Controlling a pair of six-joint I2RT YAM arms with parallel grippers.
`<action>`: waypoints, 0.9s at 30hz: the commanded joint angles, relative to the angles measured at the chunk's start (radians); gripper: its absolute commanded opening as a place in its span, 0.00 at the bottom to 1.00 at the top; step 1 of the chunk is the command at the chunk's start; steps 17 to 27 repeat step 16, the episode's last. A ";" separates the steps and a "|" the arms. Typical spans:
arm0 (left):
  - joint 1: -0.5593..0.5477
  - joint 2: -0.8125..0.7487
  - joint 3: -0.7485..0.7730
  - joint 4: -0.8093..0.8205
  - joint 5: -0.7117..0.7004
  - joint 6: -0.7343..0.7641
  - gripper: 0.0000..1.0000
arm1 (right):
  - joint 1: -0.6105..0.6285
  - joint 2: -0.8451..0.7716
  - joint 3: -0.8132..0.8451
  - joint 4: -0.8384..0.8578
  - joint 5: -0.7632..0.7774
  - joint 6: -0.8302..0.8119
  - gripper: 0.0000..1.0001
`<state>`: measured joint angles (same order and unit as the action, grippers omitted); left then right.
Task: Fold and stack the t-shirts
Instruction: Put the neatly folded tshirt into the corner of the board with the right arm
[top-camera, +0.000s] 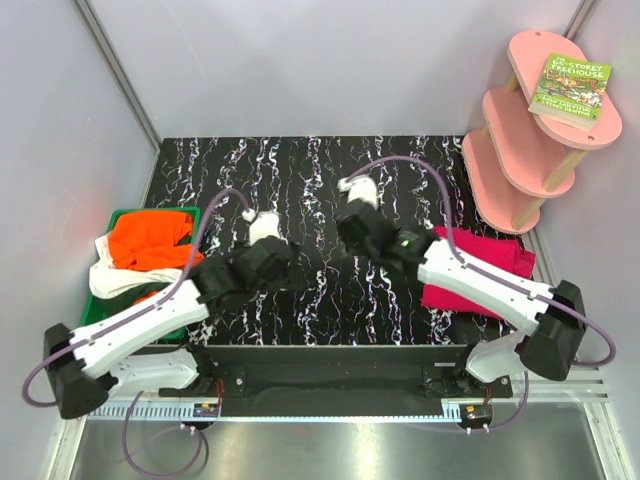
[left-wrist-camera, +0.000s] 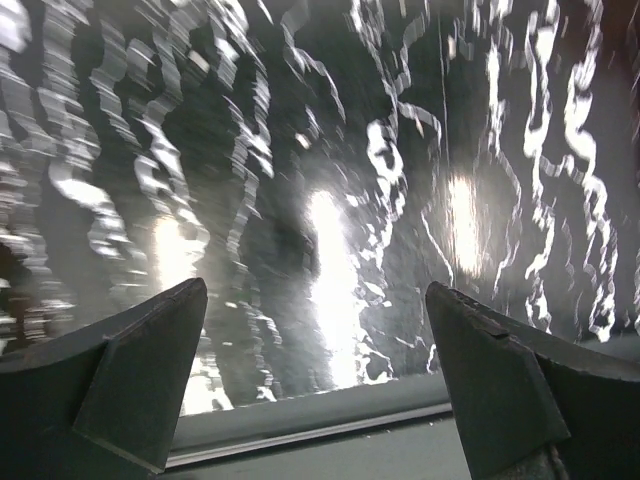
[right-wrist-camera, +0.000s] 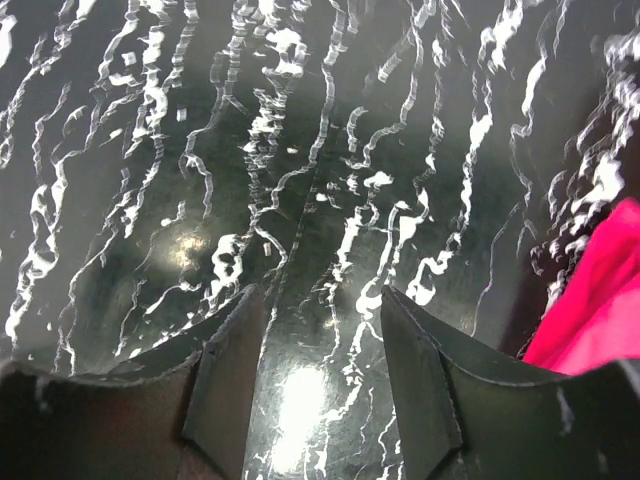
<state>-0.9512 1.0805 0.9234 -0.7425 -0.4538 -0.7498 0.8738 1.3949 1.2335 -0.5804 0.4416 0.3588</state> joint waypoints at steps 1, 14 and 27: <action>-0.004 -0.088 0.140 -0.185 -0.242 0.021 0.98 | 0.207 0.047 0.119 -0.022 0.366 -0.087 0.60; -0.004 -0.146 0.106 -0.301 -0.292 -0.082 0.99 | 0.291 -0.002 -0.008 -0.016 0.480 0.036 0.67; -0.004 -0.133 0.106 -0.301 -0.292 -0.095 0.99 | 0.291 -0.005 -0.006 -0.015 0.499 0.029 0.67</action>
